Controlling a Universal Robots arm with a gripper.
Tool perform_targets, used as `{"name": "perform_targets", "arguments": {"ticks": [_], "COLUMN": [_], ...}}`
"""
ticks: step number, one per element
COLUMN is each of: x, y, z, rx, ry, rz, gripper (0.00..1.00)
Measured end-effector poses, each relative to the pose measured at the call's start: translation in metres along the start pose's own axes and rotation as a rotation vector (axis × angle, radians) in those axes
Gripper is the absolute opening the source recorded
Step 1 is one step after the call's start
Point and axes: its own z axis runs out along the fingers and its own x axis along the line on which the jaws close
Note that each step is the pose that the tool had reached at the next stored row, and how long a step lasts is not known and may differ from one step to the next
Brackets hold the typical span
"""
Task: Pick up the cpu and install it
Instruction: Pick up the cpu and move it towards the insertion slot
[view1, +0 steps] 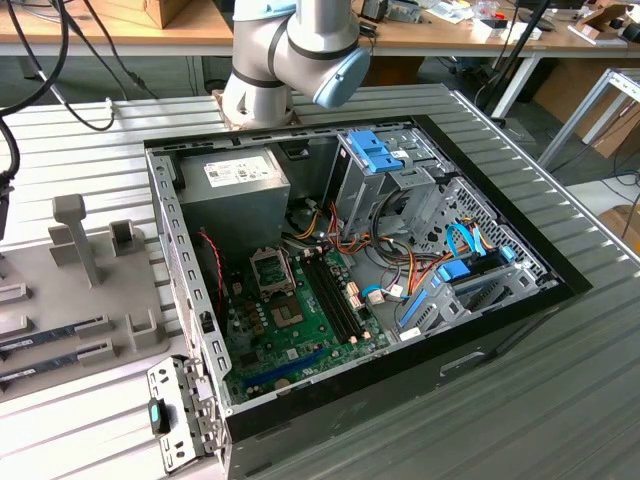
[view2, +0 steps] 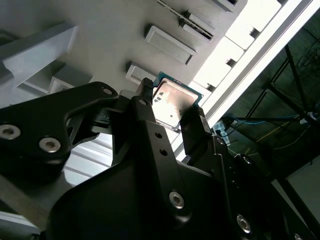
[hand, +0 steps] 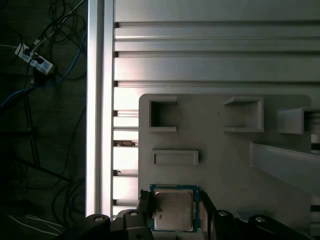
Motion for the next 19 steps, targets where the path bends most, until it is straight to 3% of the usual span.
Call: {"name": "perform_targets", "arguments": {"ticks": [19], "x": [0.0002], "y": [0.0001], "z": [-0.0083], "rx": [0.0003], "ry": [0.0], "rz": [0.0], "gripper": [0.47]}}
